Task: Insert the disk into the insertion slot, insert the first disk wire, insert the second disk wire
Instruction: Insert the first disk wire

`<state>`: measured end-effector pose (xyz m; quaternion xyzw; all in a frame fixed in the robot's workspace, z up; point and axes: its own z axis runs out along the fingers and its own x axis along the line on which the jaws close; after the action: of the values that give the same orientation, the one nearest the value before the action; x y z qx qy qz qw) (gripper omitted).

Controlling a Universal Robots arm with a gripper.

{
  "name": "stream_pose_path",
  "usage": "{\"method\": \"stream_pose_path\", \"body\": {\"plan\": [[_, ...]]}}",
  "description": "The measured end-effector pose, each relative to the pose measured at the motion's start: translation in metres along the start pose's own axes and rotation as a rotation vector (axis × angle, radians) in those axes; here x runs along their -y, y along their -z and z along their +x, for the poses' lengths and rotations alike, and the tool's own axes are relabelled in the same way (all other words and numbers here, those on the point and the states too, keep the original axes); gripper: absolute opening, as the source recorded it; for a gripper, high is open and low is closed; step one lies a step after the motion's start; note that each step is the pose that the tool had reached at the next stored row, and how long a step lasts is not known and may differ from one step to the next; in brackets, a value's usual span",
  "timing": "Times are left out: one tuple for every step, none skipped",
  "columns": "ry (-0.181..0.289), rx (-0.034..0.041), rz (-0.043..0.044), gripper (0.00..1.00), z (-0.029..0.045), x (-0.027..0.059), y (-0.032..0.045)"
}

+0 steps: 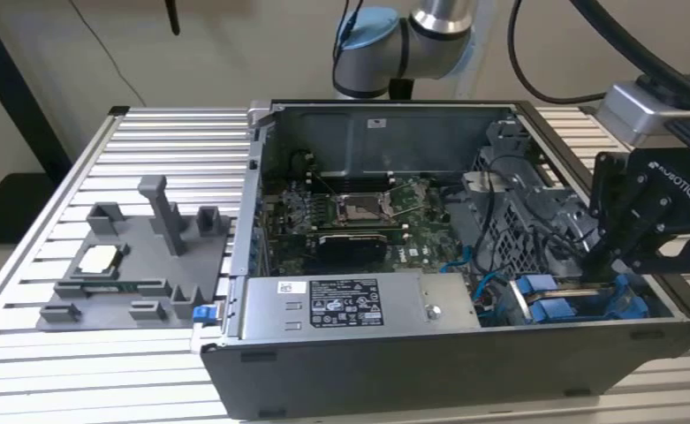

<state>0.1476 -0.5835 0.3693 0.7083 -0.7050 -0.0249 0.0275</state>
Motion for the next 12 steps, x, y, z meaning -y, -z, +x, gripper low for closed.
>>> {"method": "stream_pose_path", "body": {"plan": [[0.000,0.0000,0.0000,0.19,0.0000,0.0003,0.0000],[0.001,0.0001,0.0000,0.19,0.0000,0.0003,-0.0001],[0.001,0.0001,0.0000,0.19,0.0000,0.0003,-0.0001],[0.001,0.0000,0.0000,0.19,0.0000,0.0003,0.0000],[0.001,0.0001,0.0000,0.19,0.0000,0.0003,-0.0001],[0.001,0.0001,0.0000,0.19,0.0000,0.0003,-0.0001],[0.001,0.0001,0.0000,0.19,0.0000,0.0003,-0.0001],[0.001,0.0001,0.0000,0.19,0.0000,0.0003,-0.0001],[0.001,0.0000,0.0000,0.19,0.0000,0.0005,-0.0002],[0.001,0.0001,0.0000,0.19,0.0001,0.0008,-0.0005],[0.001,0.0003,0.0000,0.19,0.0000,0.0012,-0.0011],[0.001,0.0002,0.0006,0.19,0.0000,0.0013,-0.0017]]}}
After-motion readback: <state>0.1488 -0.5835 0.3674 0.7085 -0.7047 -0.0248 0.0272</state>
